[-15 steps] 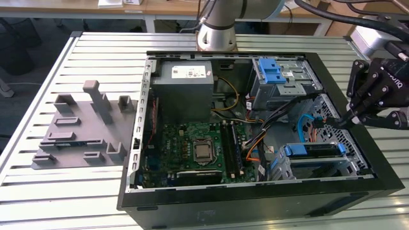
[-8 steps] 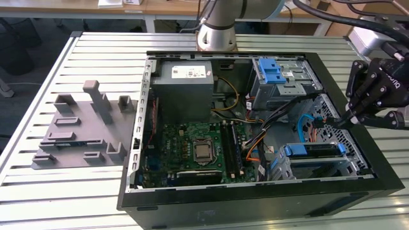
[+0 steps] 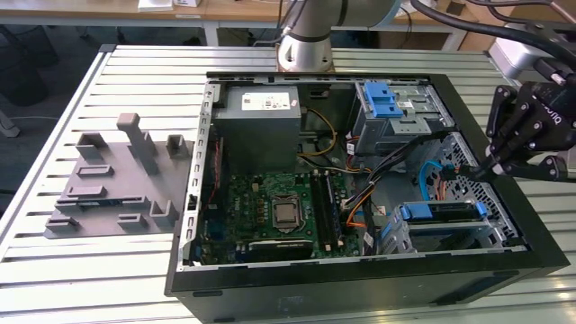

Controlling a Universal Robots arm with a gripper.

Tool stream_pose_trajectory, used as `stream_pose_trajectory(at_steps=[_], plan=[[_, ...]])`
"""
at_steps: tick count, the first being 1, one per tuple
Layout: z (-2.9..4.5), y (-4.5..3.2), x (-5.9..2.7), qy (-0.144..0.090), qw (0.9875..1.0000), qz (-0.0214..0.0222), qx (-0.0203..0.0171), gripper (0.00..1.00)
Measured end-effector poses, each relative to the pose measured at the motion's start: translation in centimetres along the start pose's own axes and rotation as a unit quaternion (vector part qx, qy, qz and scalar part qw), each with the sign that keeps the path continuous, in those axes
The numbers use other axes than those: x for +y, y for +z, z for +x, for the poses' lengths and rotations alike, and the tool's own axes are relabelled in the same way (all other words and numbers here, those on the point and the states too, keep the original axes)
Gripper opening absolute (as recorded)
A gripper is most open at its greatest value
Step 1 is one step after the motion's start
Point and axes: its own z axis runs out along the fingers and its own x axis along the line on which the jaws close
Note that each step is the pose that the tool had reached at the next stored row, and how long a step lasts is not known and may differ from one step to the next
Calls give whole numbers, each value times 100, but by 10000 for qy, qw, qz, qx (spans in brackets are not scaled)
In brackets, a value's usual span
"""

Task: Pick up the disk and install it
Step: 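Insert the first disk wire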

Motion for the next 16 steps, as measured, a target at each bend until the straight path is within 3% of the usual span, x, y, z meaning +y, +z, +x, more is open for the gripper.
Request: stream_pose_trajectory(at_steps=[12, 16], plan=[[-36, 37, 1, 385, 9993, 8, 24, 11], [-88, 60, -5, 440, 9990, -10, 27, 11]])
